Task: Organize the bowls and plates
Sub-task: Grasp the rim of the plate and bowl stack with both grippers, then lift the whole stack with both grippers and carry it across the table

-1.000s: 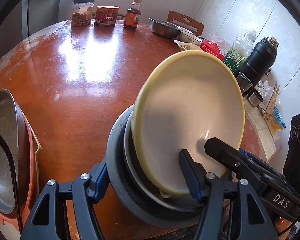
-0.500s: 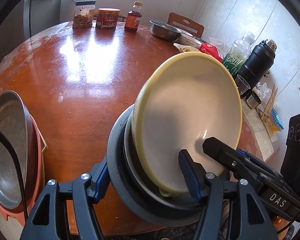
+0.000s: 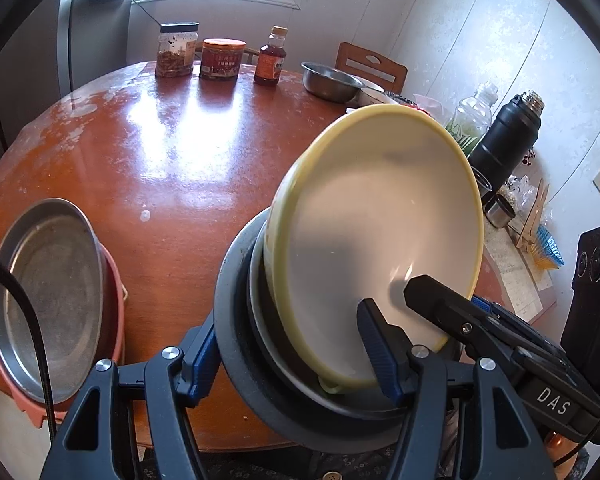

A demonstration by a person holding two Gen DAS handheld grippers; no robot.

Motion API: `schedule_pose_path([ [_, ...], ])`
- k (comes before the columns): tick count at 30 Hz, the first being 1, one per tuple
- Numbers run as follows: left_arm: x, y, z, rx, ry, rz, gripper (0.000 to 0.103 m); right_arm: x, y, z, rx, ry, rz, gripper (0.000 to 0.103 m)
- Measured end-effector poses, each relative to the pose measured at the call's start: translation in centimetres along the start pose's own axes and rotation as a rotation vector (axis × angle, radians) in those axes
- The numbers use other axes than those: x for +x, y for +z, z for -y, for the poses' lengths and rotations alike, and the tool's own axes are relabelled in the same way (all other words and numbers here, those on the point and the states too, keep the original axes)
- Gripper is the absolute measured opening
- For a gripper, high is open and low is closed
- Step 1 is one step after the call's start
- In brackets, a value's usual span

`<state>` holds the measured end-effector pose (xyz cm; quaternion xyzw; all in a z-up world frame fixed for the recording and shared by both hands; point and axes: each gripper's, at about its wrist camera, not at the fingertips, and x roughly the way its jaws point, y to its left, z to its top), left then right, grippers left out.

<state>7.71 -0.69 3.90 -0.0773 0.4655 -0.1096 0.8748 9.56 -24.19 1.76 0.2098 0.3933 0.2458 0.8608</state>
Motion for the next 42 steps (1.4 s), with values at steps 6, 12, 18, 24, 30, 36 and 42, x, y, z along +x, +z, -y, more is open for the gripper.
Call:
schedule_pose_path([
  [6,-2.1,0.1,-0.7,-0.01,0.037,0.03,0.063,-0.3,0.5,-1.6,-0.025,0.038,0.005,0.051],
  [12,-4.3,0.2,-2.1,-0.029,0.06,0.071,0.063,-0.3,1.1,-3.9,-0.062,0.067,0.021,0.051],
  [18,-5.9,0.4,-4.1,-0.059,0.081,0.097,0.063,0.5,1.8,-6.4,-0.102,0.094,0.02,0.051],
  [24,-7.4,0.7,-6.3,-0.086,0.108,0.134,0.063,1.8,2.4,-9.1,-0.149,0.121,0.018,0.051],
  [30,-9.0,1.1,-9.2,-0.102,0.142,0.163,0.063,3.5,2.9,-12.1,-0.196,0.144,0.007,0.051],
  [36,-10.0,1.1,-12.4,-0.134,0.168,0.183,0.063,5.7,3.1,-15.1,-0.241,0.174,-0.004,0.051],
  [42,-9.4,0.4,-15.6,-0.174,0.173,0.169,0.063,8.7,2.4,-17.0,-0.264,0.179,-0.048,0.051],
])
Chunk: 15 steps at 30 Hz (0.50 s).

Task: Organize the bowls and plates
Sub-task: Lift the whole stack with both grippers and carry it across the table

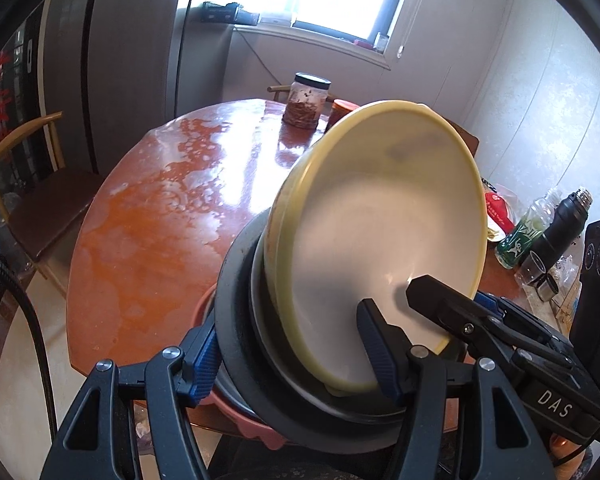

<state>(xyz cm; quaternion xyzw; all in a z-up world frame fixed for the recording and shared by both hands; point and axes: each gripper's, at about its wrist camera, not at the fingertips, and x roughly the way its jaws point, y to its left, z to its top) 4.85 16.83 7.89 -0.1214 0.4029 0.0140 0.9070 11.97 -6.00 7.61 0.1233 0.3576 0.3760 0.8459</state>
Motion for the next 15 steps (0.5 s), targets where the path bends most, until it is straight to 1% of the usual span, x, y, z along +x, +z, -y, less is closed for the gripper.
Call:
schedule_pose_path([
  [7,1.8,-1.0,-1.8,-0.017,0.003,-0.019,0.063,2.6,-1.1,-0.1,-0.002,-0.013,-0.05,0.051],
  [11,2.2,-1.3,-2.0,0.006,0.052,0.005,0.063,3.3,-1.6,-0.5,-0.032,-0.04,-0.049,0.05],
  [13,2.4,-1.4,-2.3,0.003,0.041,0.015,0.061,3.2,-1.7,-0.7,-0.041,-0.032,-0.034,0.05],
  [15,2.5,-1.4,-2.3,-0.001,0.035,0.012,0.061,3.1,-1.7,-1.0,-0.063,-0.045,-0.025,0.05],
])
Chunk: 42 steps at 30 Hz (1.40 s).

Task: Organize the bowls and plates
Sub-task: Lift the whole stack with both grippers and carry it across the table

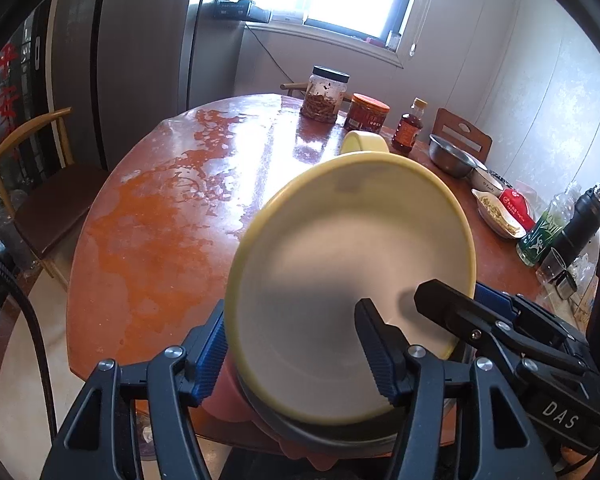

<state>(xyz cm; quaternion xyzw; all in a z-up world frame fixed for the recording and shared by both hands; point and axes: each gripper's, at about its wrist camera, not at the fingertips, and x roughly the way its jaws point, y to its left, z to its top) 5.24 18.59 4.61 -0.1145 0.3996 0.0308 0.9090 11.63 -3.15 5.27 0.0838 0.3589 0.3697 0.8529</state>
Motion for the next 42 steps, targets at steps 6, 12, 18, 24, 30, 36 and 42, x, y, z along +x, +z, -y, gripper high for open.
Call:
schedule_pose_path([
  [6,0.3,-0.2,0.2,0.017,0.02,0.013,0.062,0.1,-0.1,0.1,-0.003,-0.017,-0.002,0.05],
  [12,0.2,-0.3,0.3,0.015,0.021,0.012,0.063,0.0,-0.2,0.0,-0.004,-0.007,-0.002,0.055],
  [18,0.1,-0.3,0.4,0.017,0.025,0.01,0.064,-0.7,-0.2,0.3,0.008,-0.01,0.013,0.067],
  [24,-0.5,-0.1,-0.1,-0.001,0.031,0.026,0.067,-1.2,-0.2,0.7,0.025,-0.008,0.016,0.069],
  [30,-1.5,-0.1,-0.1,-0.001,0.034,0.043,0.069,-1.6,-0.1,1.1,0.034,-0.008,0.022,0.07],
  [36,-2.6,-0.2,0.1,-0.002,0.046,0.065,0.071,-2.5,0.0,1.1,0.037,0.003,0.037,0.072],
  [42,-3.9,-0.4,0.3,0.0,0.054,0.084,0.072,-3.6,-0.1,1.3,0.041,0.006,0.054,0.073],
])
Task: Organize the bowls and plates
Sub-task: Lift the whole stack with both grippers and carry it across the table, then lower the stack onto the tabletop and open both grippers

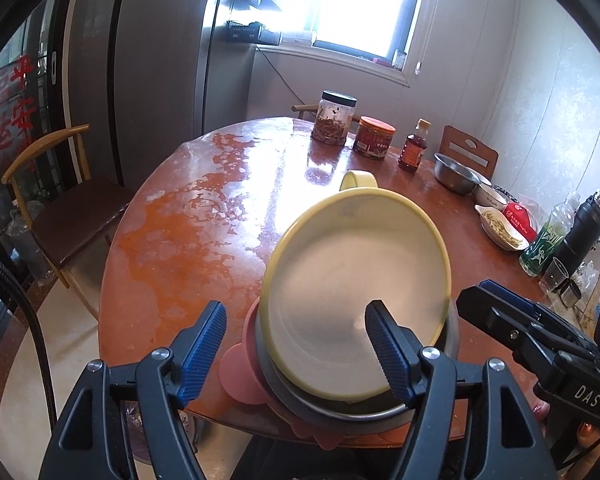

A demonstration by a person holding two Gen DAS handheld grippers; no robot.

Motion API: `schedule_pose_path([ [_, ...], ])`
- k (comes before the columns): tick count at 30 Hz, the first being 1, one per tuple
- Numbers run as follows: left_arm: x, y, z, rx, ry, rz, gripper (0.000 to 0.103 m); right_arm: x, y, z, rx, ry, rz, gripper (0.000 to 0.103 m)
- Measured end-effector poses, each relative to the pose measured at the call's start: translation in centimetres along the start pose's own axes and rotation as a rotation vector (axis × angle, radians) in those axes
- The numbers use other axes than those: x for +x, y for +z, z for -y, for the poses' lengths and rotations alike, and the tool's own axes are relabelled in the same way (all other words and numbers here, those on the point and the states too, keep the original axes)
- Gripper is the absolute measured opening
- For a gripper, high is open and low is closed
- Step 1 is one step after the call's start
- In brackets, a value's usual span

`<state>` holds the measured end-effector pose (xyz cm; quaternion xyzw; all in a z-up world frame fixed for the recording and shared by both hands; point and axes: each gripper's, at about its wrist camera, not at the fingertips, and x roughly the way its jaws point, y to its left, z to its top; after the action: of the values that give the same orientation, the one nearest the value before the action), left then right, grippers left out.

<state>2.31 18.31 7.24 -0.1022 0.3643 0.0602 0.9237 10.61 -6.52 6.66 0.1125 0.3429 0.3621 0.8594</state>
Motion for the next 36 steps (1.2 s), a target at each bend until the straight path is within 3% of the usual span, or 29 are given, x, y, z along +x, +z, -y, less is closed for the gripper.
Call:
schedule_pose_path([
  [14,-3.7,-0.4,-0.4,0.002,0.035,0.045,0.072,-1.8,-0.3,0.5,-0.01,0.0,0.016,0.075],
  [20,-4.4,-0.7,-3.6,-0.044,0.12,0.035,0.072,-2.1,-1.0,1.0,-0.016,-0.009,0.002,0.075],
  [24,-2.6,-0.9,-6.2,-0.092,0.142,-0.009,0.072,-2.0,-1.7,1.6,-0.007,-0.022,-0.013,0.075],
  [28,0.5,-1.1,-7.8,-0.117,0.113,-0.077,0.072,-1.5,-2.7,2.4,0.008,-0.043,-0.046,0.075],
  [36,4.8,-1.1,-8.2,-0.107,0.03,-0.162,0.072,-0.1,-3.8,3.0,0.023,0.002,-0.093,0.075],
])
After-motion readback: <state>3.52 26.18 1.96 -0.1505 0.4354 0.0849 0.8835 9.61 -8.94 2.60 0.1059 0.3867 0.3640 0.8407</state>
